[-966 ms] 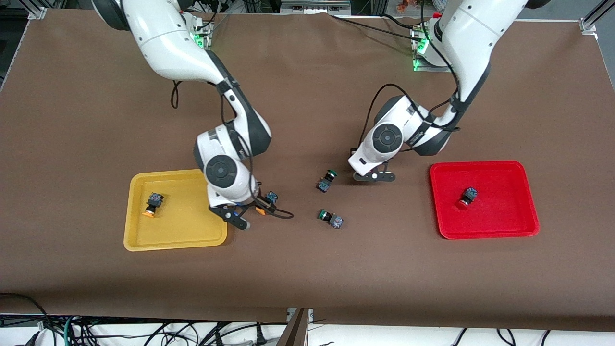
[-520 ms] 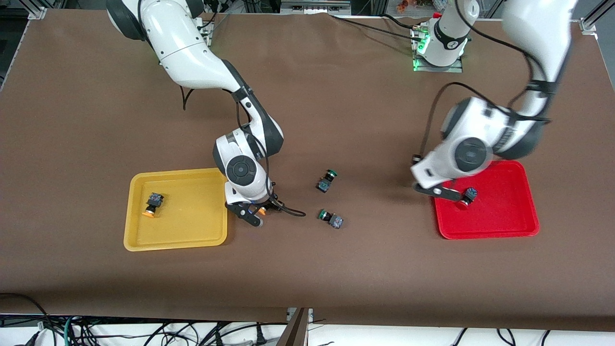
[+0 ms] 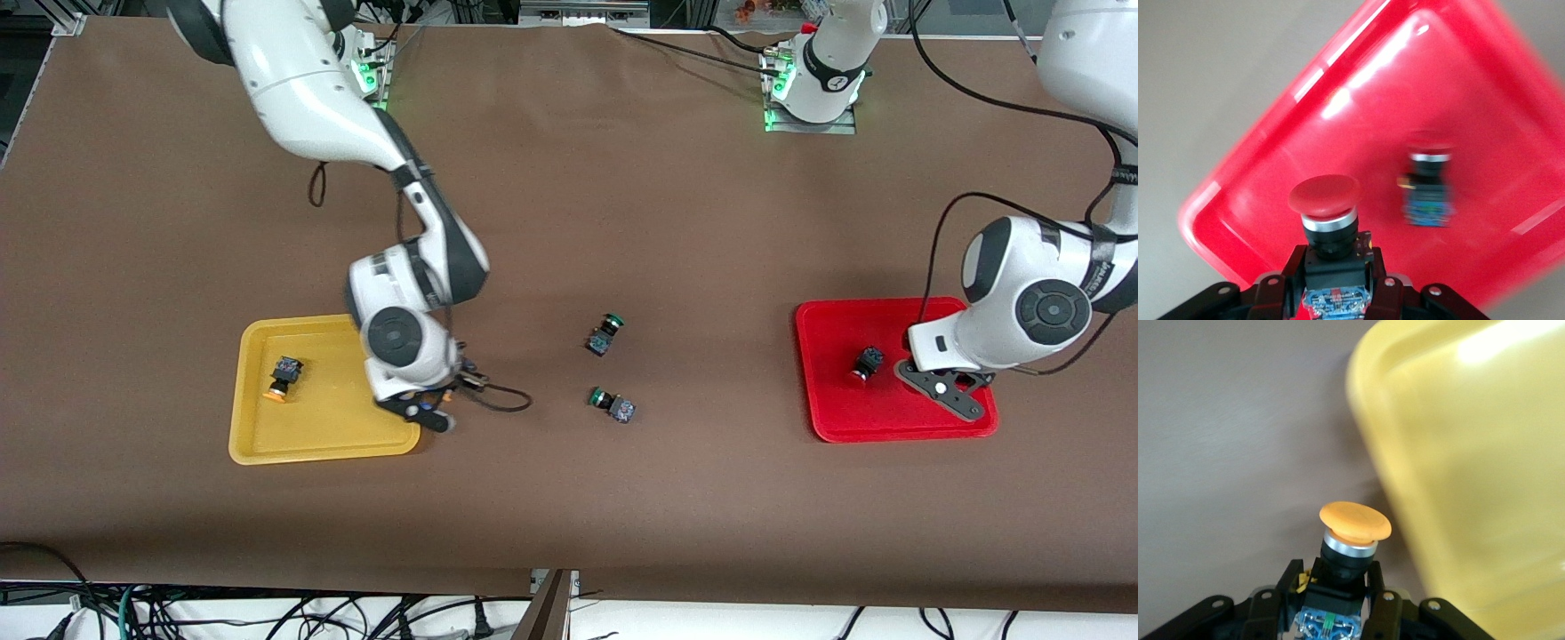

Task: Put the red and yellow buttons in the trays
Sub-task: 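Lower the red button into the red tray while the right lowers yellow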

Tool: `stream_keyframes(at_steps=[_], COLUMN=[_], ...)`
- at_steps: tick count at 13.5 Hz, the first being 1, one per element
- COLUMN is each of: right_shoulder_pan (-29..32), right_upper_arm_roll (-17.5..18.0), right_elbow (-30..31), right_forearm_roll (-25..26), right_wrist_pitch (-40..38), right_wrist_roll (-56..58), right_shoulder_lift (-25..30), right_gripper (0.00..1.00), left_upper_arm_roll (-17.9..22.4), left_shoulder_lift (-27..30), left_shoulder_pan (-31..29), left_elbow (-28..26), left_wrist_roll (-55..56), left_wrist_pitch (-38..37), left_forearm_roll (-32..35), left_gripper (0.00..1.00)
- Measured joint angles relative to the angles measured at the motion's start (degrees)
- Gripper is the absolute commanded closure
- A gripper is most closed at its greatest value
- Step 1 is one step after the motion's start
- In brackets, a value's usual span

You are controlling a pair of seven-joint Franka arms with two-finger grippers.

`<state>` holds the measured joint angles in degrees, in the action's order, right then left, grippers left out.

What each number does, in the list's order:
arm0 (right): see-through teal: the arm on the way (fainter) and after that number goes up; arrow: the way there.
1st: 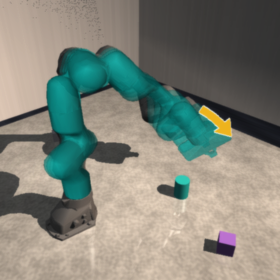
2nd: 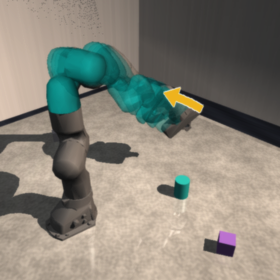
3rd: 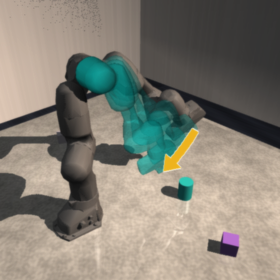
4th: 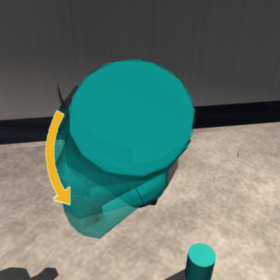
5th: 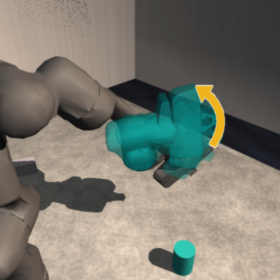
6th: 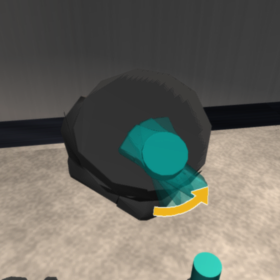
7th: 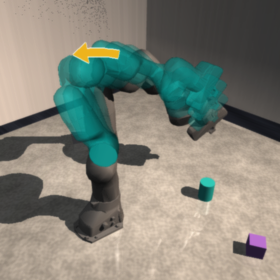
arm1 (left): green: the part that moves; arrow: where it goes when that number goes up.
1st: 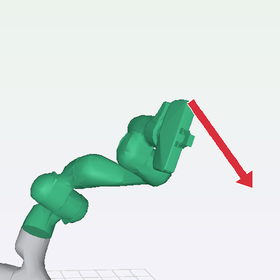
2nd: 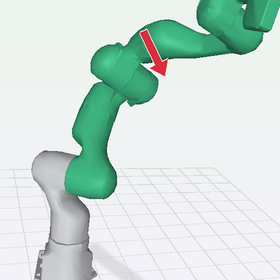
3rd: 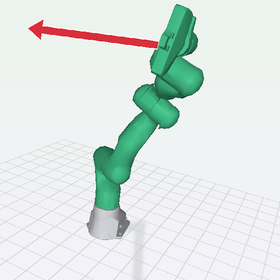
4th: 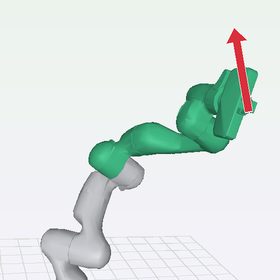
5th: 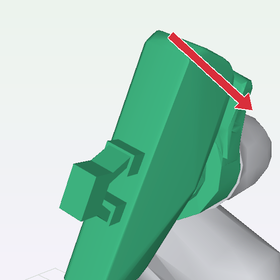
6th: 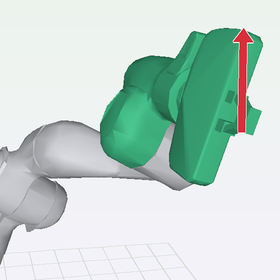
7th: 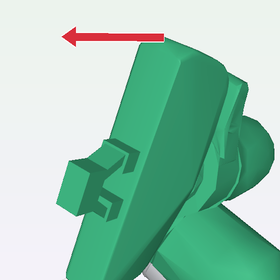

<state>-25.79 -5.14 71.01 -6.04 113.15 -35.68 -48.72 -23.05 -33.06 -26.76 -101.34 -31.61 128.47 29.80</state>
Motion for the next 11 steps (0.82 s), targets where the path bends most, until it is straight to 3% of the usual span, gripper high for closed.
stream_keyframes(at_steps=[1,2,5,6,7,9,11], right_shoulder_pan=[2.50,4.62,8.79,9.81,10.59,11.20,11.42], right_upper_arm_roll=[-0.07,-0.20,-0.79,-0.86,-0.88,-0.88,-0.88], right_elbow=[0.02,0.10,2.13,2.81,3.18,3.32,3.24], right_forearm_roll=[0.03,0.04,0.09,0.09,0.09,0.10,0.39], right_wrist_pitch=[-2.41,-4.17,-6.35,-6.26,-6.09,-5.73,-5.62], right_wrist_roll=[5.48,10.40,20.09,21.89,23.12,23.64,24.03], right_shoulder_lift=[1.05,1.64,1.38,0.91,0.34,-0.80,-1.11], right_gripper=[1.00,1.00,0.96,0.70,0.01,0.00,0.00], left_upper_arm_roll=[0.00,-0.02,-0.68,-1.30,-2.20,-5.90,-10.53], left_shoulder_lift=[-2.12,-3.84,-5.59,-5.48,-5.18,-3.63,-1.64], left_shoulder_pan=[-1.81,-3.09,-3.55,-3.35,-3.21,-3.21,-2.06], left_elbow=[0.04,0.07,0.61,0.99,1.50,3.86,9.19], left_wrist_roll=[-2.91,-4.80,-7.14,-7.14,-7.14,-6.54,-1.59], left_wrist_pitch=[3.42,5.36,6.55,6.20,4.76,-3.70,-17.61], left_forearm_roll=[1.05,1.48,1.58,1.58,1.58,0.19,-2.85], left_gripper=[0.61,0.01,0.00,0.00,0.00,0.00,0.00])
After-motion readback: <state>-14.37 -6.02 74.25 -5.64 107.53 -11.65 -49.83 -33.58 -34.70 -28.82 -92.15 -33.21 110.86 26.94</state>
